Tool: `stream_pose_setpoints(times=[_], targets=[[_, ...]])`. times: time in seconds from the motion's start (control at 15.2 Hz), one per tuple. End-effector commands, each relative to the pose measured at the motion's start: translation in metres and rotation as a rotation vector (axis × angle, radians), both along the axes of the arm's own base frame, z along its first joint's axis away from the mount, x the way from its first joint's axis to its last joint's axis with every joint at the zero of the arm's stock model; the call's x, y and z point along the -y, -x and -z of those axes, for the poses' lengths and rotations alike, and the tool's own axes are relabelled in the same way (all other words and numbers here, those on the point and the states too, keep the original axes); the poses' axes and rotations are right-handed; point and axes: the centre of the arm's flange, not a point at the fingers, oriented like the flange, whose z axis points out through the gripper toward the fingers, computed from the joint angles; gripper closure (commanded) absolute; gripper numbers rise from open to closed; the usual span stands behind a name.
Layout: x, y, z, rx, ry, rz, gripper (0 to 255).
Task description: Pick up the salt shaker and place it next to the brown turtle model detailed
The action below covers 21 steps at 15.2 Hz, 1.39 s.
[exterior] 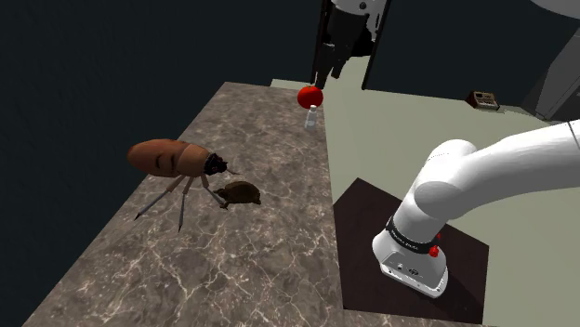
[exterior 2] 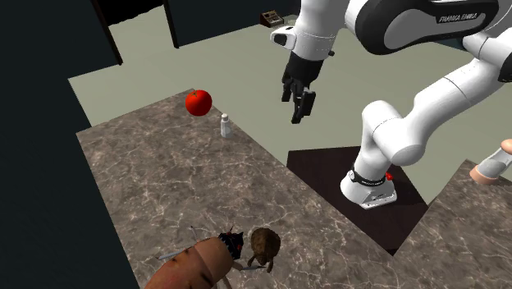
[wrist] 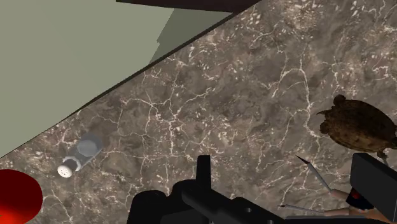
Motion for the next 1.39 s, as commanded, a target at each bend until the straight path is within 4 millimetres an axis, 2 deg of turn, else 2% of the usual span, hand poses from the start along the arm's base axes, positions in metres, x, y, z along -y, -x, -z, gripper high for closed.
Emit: stream_pose_setpoints(times=[0.0,1.32], targets=[[0.000,0.000,0.000,0.000,0.000,0.000,0],[0.204,-0.142,0.124,-0.089,-0.065,-0.009,0]])
